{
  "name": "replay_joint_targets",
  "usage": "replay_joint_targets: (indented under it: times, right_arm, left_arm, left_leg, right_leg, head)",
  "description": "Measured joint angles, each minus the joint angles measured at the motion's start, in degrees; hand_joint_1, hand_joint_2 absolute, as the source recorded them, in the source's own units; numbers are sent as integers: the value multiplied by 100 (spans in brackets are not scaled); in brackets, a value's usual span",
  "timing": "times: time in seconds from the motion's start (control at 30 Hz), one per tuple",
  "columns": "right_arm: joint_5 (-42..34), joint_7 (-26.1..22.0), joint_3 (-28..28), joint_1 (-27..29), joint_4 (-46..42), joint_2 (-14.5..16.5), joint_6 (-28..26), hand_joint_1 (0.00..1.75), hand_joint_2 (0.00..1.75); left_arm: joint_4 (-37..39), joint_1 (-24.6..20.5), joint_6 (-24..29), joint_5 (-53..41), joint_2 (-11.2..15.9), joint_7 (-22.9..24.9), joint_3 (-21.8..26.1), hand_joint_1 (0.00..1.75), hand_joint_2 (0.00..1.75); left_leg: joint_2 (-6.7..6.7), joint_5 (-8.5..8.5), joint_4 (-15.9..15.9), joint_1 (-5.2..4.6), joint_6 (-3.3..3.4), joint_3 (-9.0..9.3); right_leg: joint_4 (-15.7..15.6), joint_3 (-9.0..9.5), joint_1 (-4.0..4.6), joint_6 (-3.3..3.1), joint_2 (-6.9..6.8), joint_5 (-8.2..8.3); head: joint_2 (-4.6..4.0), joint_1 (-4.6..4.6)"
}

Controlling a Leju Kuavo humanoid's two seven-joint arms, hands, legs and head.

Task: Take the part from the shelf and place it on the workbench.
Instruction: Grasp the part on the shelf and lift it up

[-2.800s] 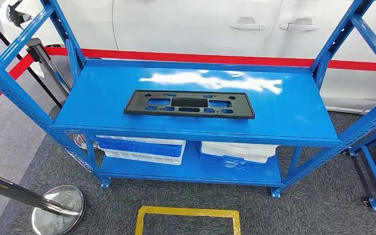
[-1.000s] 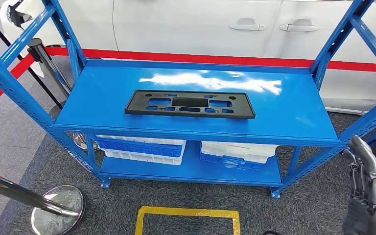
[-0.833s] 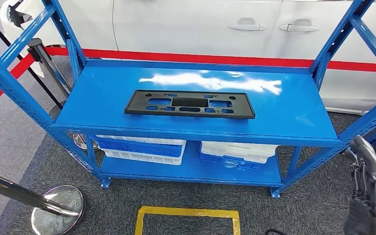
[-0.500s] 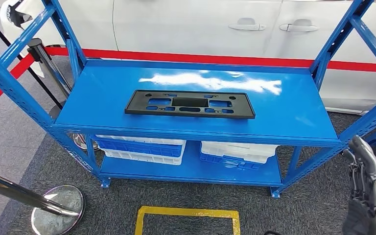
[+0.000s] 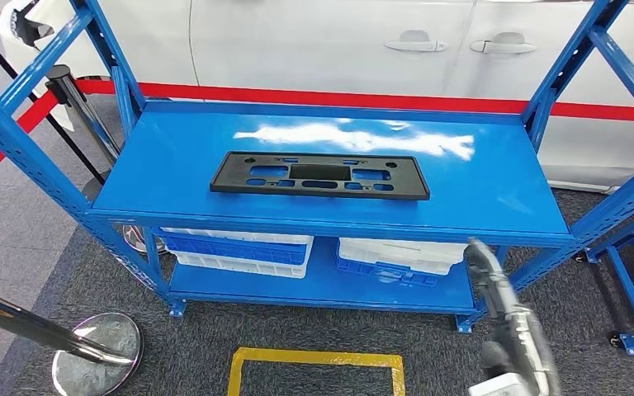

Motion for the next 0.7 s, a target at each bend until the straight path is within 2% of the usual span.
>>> replay_joint_targets:
  times: [0.1, 0.17, 0.23, 0.3, 0.43, 0.7]
  right_arm:
    - [81, 135, 917, -518, 480, -506, -230, 0, 175]
    - [759, 198, 1463, -1053, 654, -740, -159, 0, 175]
    - [1444, 303, 1949, -1599, 741, -869, 16, 0, 175]
    - [1661, 387, 2266, -1963, 810, -900, 158, 0, 175]
    - [1671, 384, 2523, -2428, 902, -916, 210, 0, 175]
    - [1657, 204, 2674, -2742, 987, -945, -63, 0, 175]
  left_arm:
    - [-2, 1, -68, -164, 43, -3, -74, 0, 0]
    - [-3, 3, -111, -304, 77, -20, -136, 0, 0]
    - [-3, -2, -143, -401, 107, -50, -202, 0, 0]
    - [-3, -4, -154, -422, 129, -79, -245, 0, 0]
    - [-3, 5, -155, -408, 153, -114, -254, 0, 0]
    - [-3, 6, -91, -313, 165, -118, -253, 0, 0]
  left_leg:
    - [0, 4, 2, 0, 2, 0]
    - [6, 7, 3, 0, 3, 2]
    - [9, 14, 4, 1, 2, 19]
    - [-3, 23, 5, 2, 2, 27]
    - [-9, 25, 5, 2, 0, 23]
    - [-11, 25, 7, 1, 1, 18]
  right_leg:
    - [0, 1, 1, 1, -1, 4]
    - [2, -3, 3, 0, 6, 11]
    - [2, -5, 5, -1, 5, 16]
    - [3, -5, 7, -2, -7, 17]
    - [4, -7, 6, -2, -10, 17]
    - [3, -6, 2, -1, -13, 18]
  head:
    - [0, 0]
    - [0, -1]
    - [0, 0]
    - [0, 0]
    - [0, -1]
    - [0, 0]
